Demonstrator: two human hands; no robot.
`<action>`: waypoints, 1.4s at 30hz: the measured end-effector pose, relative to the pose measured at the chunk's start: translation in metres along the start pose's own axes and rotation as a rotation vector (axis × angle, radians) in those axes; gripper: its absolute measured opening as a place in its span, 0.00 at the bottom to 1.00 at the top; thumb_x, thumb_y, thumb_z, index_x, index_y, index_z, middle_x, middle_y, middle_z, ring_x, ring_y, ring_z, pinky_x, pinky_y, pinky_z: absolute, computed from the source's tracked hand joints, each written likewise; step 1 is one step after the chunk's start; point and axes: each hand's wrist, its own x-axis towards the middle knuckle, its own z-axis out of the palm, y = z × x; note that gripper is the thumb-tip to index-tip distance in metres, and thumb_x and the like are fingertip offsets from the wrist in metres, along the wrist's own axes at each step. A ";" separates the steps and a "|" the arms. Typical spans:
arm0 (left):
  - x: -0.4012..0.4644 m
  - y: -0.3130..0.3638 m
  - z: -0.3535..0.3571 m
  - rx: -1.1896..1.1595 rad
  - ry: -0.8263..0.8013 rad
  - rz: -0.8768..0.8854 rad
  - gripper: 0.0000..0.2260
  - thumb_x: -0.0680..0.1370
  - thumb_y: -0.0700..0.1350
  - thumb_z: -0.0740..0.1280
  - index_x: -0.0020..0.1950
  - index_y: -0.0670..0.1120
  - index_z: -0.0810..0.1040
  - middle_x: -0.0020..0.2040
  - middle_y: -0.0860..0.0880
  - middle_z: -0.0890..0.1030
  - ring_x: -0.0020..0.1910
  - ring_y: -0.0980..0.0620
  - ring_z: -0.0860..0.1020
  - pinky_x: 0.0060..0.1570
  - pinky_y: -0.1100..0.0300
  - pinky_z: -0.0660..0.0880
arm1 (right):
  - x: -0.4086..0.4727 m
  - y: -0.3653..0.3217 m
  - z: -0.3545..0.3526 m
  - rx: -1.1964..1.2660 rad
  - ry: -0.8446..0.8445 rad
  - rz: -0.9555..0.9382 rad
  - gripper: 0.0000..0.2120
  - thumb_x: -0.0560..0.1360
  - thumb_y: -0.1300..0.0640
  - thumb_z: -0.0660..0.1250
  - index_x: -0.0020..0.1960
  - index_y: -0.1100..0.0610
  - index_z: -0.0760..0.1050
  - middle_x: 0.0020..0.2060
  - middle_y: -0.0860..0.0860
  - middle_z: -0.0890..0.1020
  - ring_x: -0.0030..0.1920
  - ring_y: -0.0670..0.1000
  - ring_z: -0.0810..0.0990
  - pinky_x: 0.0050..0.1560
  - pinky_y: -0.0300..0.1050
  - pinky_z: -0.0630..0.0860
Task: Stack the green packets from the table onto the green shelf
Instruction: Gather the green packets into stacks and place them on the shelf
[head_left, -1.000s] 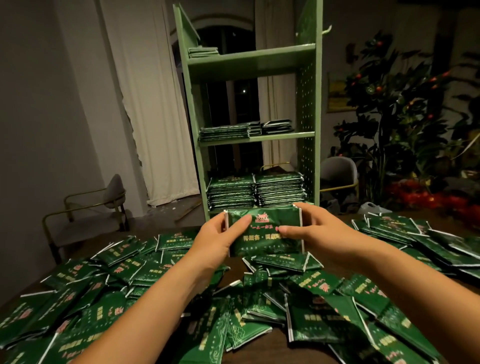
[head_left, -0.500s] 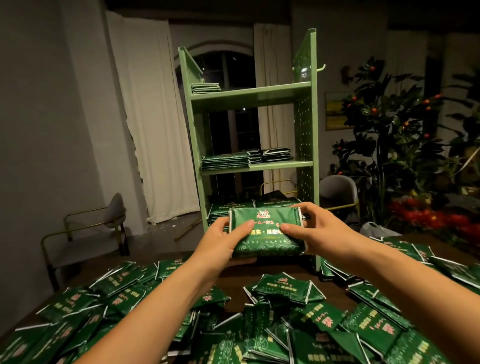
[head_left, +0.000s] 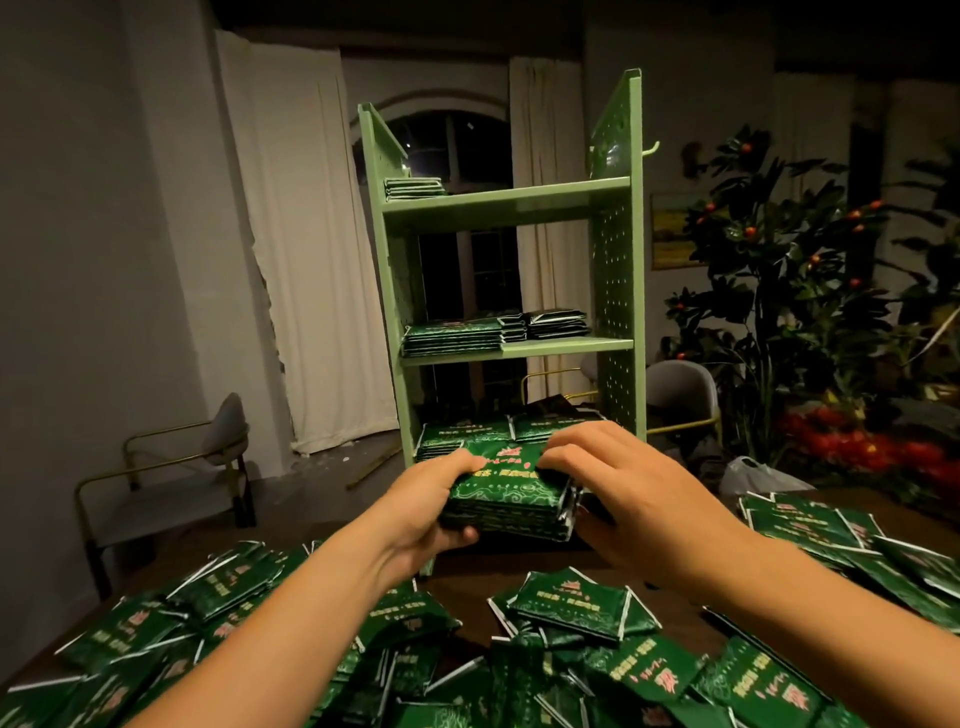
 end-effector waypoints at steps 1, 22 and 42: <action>0.002 -0.001 0.000 -0.019 -0.005 -0.020 0.04 0.79 0.43 0.68 0.50 0.43 0.79 0.40 0.45 0.80 0.37 0.50 0.78 0.21 0.63 0.69 | -0.001 0.000 0.002 -0.011 0.033 -0.009 0.25 0.67 0.64 0.76 0.62 0.57 0.75 0.60 0.50 0.77 0.61 0.53 0.75 0.58 0.46 0.78; 0.022 0.022 0.006 -0.059 0.057 0.042 0.17 0.85 0.53 0.59 0.66 0.42 0.76 0.57 0.40 0.84 0.46 0.43 0.84 0.31 0.56 0.80 | 0.010 0.027 -0.003 -0.122 0.187 -0.047 0.21 0.69 0.59 0.75 0.60 0.59 0.76 0.54 0.52 0.81 0.54 0.54 0.79 0.50 0.44 0.80; 0.035 0.052 0.044 0.328 0.024 0.576 0.25 0.78 0.44 0.72 0.70 0.51 0.64 0.57 0.48 0.79 0.52 0.51 0.84 0.61 0.50 0.79 | 0.046 0.101 -0.032 -0.276 0.349 0.316 0.19 0.69 0.60 0.77 0.57 0.56 0.75 0.52 0.52 0.78 0.47 0.55 0.76 0.41 0.51 0.76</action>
